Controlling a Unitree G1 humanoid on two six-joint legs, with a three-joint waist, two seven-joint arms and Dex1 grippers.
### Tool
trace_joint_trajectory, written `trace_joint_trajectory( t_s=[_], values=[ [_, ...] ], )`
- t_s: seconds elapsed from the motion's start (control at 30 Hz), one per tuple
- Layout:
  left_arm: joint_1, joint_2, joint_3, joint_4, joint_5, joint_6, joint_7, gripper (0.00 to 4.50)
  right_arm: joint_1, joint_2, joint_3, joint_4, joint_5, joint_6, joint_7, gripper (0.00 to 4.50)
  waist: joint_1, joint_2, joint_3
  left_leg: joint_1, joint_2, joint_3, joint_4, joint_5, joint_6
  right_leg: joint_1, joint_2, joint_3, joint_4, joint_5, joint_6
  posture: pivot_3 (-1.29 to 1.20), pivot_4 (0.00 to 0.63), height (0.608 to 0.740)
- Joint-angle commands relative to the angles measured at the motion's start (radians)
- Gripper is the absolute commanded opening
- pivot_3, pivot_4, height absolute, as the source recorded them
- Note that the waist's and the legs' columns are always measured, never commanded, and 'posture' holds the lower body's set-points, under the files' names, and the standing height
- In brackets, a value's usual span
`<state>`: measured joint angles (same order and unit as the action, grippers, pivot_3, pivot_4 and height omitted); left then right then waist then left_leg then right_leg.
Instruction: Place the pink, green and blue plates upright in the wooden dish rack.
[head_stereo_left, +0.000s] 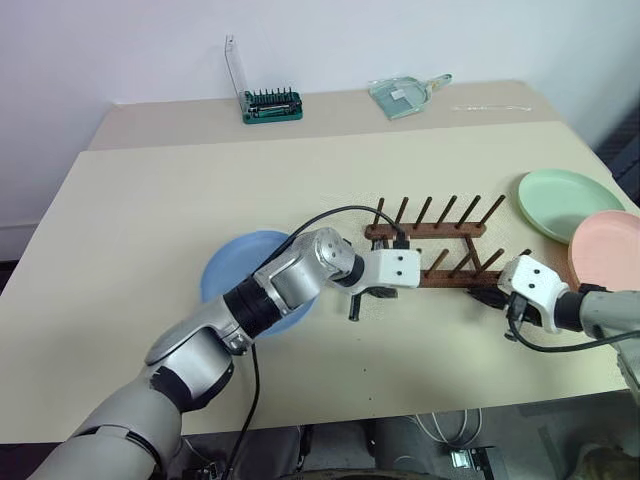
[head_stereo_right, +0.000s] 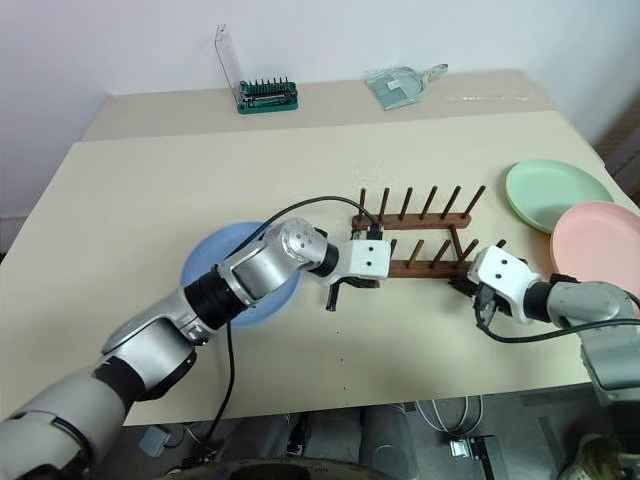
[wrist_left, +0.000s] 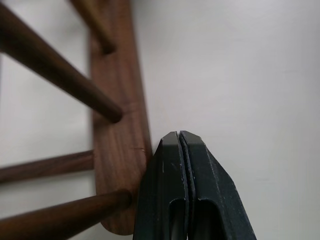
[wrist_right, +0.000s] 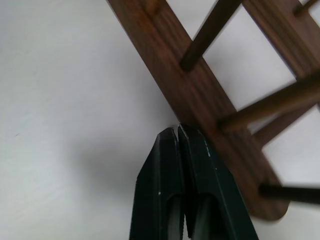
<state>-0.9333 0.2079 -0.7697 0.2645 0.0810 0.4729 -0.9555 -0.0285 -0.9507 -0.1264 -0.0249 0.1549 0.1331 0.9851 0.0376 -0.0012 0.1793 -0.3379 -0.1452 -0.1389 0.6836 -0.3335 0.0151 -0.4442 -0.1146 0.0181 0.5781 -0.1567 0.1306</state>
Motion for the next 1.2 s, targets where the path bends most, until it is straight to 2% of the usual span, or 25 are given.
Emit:
trace_joint_trajectory(
  t_s=[0.03, 0.27, 0.83, 1.2],
  values=[
    [-0.012, 0.002, 0.021, 0.041, 0.054, -0.034, 0.014, 0.0, -0.049, 0.005, 0.007, 0.048, -0.038, -0.063, -0.022, 0.07, 0.0, 0.0, 0.0, 0.0, 0.0, 0.0, 0.0, 0.0, 0.0, 0.0, 0.0, 0.0, 0.0, 0.0, 0.0, 0.0, 0.15, 0.74],
    [-0.01, -0.008, 0.045, 0.078, 0.083, -0.059, 0.017, 0.0, -0.126, 0.019, 0.049, 0.16, -0.103, -0.166, -0.056, 0.07, 0.0, 0.0, 0.0, 0.0, 0.0, 0.0, 0.0, 0.0, 0.0, 0.0, 0.0, 0.0, 0.0, 0.0, 0.0, 0.0, 0.15, 0.74],
    [-0.082, -0.066, 0.134, 0.299, 0.141, -0.193, 0.058, 0.0, -0.312, 0.062, 0.129, 0.383, -0.173, -0.311, -0.075, 0.07, -0.003, 0.001, 0.0, 0.0, 0.0, 0.0, 0.0, 0.0, -0.001, 0.0, 0.0, 0.0, 0.0, 0.0, 0.0, 0.0, 0.15, 0.74],
    [-0.089, -0.076, 0.159, 0.323, 0.163, -0.217, 0.057, 0.0, -0.361, 0.071, 0.149, 0.463, -0.202, -0.388, -0.085, 0.07, -0.003, 0.001, 0.0, 0.0, 0.0, 0.0, 0.0, 0.0, -0.001, 0.0, 0.0, 0.0, 0.0, 0.0, 0.0, 0.0, 0.15, 0.74]
  ],
)
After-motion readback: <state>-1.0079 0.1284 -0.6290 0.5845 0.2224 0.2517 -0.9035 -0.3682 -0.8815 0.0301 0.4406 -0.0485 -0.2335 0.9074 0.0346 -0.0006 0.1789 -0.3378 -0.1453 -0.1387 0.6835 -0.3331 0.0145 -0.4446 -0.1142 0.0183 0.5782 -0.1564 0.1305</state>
